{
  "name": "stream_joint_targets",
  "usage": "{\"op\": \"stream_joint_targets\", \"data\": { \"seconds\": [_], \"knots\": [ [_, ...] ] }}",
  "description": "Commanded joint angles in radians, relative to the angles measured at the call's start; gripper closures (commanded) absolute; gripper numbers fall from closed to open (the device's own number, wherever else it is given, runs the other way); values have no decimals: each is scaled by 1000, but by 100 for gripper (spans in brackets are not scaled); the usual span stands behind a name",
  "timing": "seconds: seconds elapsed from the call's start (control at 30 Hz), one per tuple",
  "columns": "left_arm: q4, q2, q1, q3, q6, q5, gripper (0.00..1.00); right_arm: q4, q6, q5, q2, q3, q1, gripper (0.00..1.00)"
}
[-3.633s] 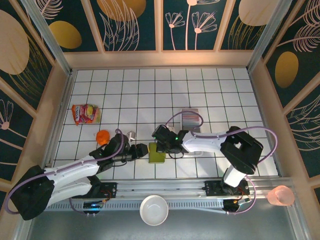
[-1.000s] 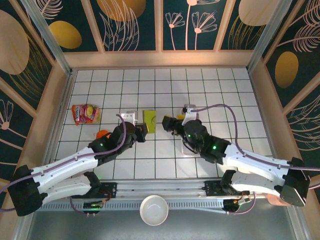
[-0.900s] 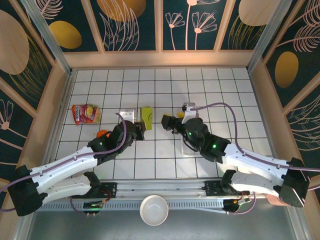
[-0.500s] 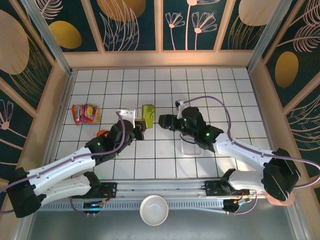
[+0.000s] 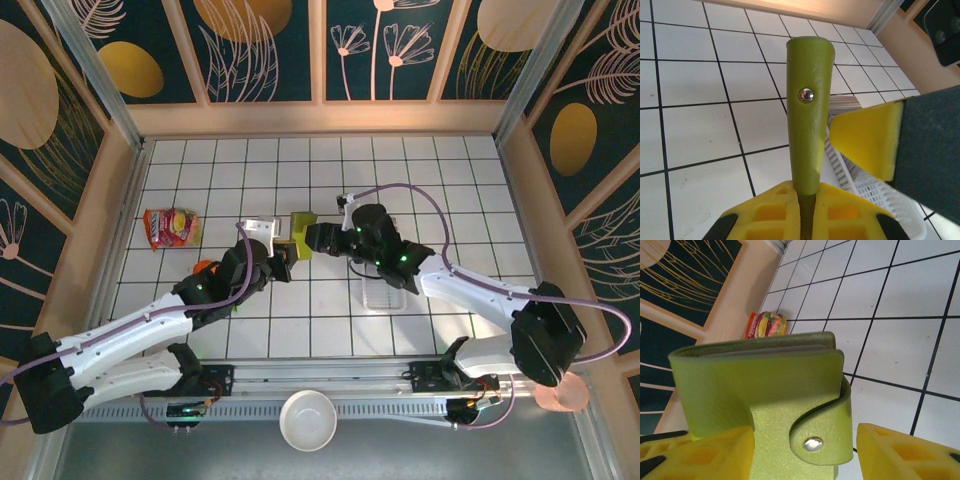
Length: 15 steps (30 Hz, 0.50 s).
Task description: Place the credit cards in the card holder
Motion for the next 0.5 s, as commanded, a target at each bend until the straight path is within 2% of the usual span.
{"op": "stream_joint_targets", "data": {
  "seconds": [0.0, 0.23, 0.33, 0.47],
  "knots": [
    [66, -24, -2, 6, -24, 11, 100, -21, -3, 14, 17, 41, 11, 44],
    [73, -40, -1, -5, -38, 4, 100, -74, -5, 78, 42, 65, 29, 46],
    [73, -45, -2, -3, -41, -7, 100, -107, 3, 111, 49, 71, 32, 51],
    [70, -54, -1, -12, -48, -19, 100, -131, 14, 136, 53, 73, 32, 63]
  ]
}}
